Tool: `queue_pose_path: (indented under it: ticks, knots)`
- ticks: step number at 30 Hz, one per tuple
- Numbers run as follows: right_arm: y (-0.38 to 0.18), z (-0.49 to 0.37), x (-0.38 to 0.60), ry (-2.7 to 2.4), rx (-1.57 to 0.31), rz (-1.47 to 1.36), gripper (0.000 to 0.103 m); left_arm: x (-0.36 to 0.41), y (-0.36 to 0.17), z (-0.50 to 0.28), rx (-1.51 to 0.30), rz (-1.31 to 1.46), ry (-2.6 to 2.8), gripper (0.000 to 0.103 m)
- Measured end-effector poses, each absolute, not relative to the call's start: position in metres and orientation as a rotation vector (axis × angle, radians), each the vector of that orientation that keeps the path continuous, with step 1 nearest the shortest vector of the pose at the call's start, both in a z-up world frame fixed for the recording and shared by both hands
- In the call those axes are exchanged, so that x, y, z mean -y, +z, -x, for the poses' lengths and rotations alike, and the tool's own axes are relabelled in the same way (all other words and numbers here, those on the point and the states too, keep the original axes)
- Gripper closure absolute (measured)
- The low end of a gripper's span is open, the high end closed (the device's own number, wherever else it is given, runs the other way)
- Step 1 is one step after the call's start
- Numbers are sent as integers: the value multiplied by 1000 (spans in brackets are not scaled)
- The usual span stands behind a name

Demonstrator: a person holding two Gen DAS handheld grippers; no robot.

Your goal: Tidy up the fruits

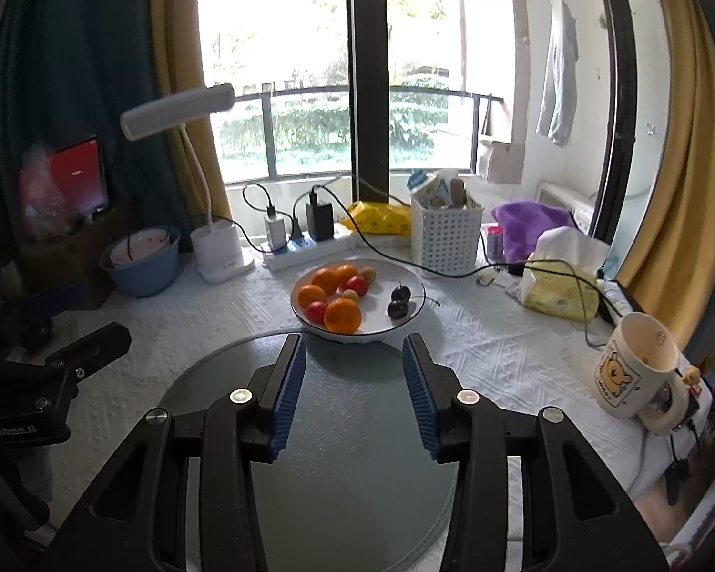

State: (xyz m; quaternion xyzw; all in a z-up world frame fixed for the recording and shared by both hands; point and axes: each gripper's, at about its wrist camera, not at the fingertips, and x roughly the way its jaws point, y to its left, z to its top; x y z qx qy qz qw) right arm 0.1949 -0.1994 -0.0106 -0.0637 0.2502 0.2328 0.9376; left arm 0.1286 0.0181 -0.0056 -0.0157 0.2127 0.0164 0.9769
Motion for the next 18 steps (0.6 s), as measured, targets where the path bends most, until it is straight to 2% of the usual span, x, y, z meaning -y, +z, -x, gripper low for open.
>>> queue_pose_path:
  ticks: [12,18]
  knots:
    - [25,-151,216,460,-418,103,56,-9,34,-86,-311,-21,69,7]
    - [39,-133,223,448,-385,89,47,-2,52,-68,-253,-47,81,7]
